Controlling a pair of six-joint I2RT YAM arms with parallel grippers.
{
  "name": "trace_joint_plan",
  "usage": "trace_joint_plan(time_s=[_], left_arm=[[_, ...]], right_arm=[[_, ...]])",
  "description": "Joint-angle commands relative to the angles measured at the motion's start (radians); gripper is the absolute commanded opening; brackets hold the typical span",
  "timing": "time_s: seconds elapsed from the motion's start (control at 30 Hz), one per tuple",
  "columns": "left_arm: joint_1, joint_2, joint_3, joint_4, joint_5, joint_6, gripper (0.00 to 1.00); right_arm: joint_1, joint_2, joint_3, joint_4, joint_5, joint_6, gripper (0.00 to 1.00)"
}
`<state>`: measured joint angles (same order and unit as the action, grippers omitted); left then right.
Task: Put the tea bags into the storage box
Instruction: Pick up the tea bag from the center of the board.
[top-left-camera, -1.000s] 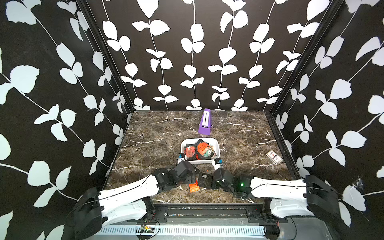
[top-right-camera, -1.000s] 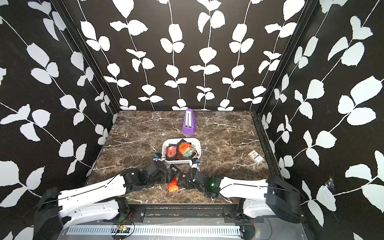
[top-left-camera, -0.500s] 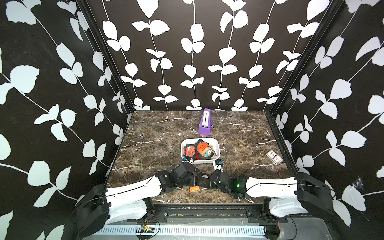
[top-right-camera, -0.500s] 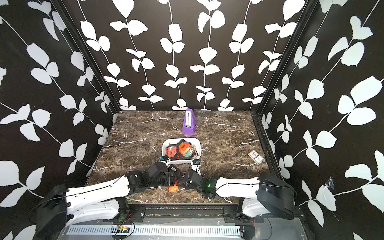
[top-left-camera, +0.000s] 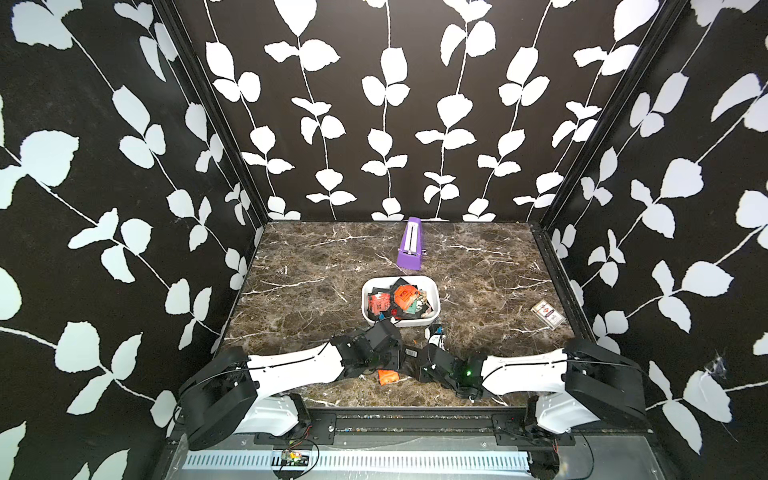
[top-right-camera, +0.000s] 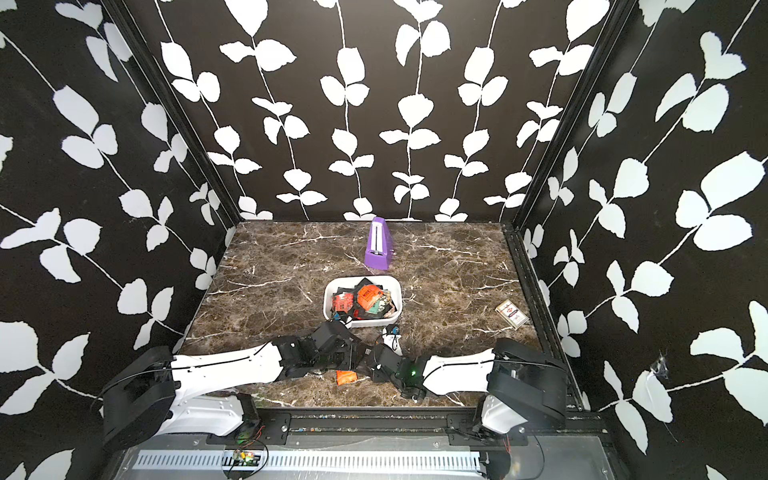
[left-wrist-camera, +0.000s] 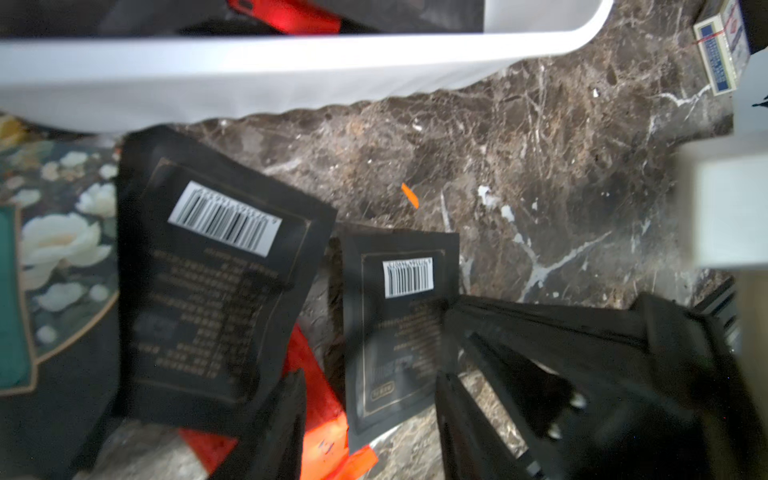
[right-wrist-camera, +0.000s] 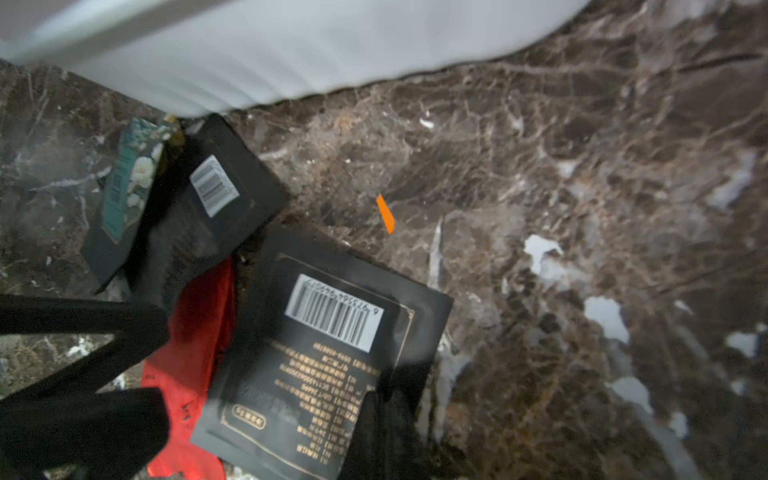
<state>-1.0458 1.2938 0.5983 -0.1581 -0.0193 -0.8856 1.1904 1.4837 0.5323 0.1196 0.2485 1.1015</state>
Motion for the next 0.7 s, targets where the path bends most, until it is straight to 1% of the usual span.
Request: trace_joint_plan(time_s=[0.0,0.33,0.67], left_arm=[[0.001,0.022,0.03,0.021,-0.023,0.026,0.47],[0.001,0.112,0.047,0.043,-0.056,0.022,0.44],[0.001,0.135,0.037,0.069,-0.035,0.004,0.37]], right_arm=[[-0.005,0.013,-0.034,0.038,-0.012,0.024,0.0],[-0.005,0.026,-0.06,0.055,-0.021,0.046,0.0],[-0.005,0.042,-0.049,0.061,-0.032,0.041,0.0]])
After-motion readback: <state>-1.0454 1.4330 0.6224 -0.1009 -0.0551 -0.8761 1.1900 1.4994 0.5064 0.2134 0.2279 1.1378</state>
